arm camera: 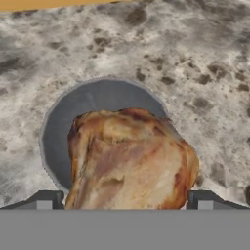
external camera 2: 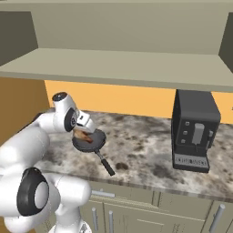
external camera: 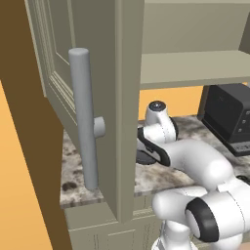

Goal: Retrieve the pan from the cabinet, then place the raw meat into the pan to avoid contamination.

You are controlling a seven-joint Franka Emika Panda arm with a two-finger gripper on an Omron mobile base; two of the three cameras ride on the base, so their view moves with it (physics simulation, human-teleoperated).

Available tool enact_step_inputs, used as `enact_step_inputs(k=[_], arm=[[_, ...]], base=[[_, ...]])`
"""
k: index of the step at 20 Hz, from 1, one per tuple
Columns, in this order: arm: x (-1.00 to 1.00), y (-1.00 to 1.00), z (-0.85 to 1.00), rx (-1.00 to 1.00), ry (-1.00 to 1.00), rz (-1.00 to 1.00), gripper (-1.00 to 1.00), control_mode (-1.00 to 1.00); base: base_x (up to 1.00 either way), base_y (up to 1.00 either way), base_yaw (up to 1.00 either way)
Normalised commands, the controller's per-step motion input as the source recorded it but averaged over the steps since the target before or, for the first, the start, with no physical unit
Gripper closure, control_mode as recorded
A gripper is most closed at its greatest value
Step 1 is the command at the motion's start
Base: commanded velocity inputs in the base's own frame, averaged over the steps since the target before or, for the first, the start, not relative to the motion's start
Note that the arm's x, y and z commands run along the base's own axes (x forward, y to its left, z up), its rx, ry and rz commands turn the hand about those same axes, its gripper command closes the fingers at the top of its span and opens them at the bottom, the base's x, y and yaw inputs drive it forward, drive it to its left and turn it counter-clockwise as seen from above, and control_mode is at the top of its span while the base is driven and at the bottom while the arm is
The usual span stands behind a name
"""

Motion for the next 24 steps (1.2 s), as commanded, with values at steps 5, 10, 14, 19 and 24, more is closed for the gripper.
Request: enact_step_inputs(k=[5, 10, 14, 19, 24], arm=[[0.01, 0.19, -0.13, 0.0, 0.04, 0.02, 1.0, -1.0], [0.0, 0.06, -0.22, 0.0, 0.01, 0.02, 1.0, -1.0], [0.23, 0.0, -0.09, 0.0, 0.02, 0.11, 1.0, -1.0], [0.26, -0.13, -0.01, 0.01, 0.07, 0.16, 1.0, -1.0], [0.04, -0.11, -0.07, 0.0, 0.09, 0.09, 1.0, -1.0]], base=[[0.0, 0.0, 0.0], [0.0, 0.0, 0.0], [0.0, 0.0, 0.0], [0.0, 0.0, 0.0], [0.0, 0.0, 0.0]])
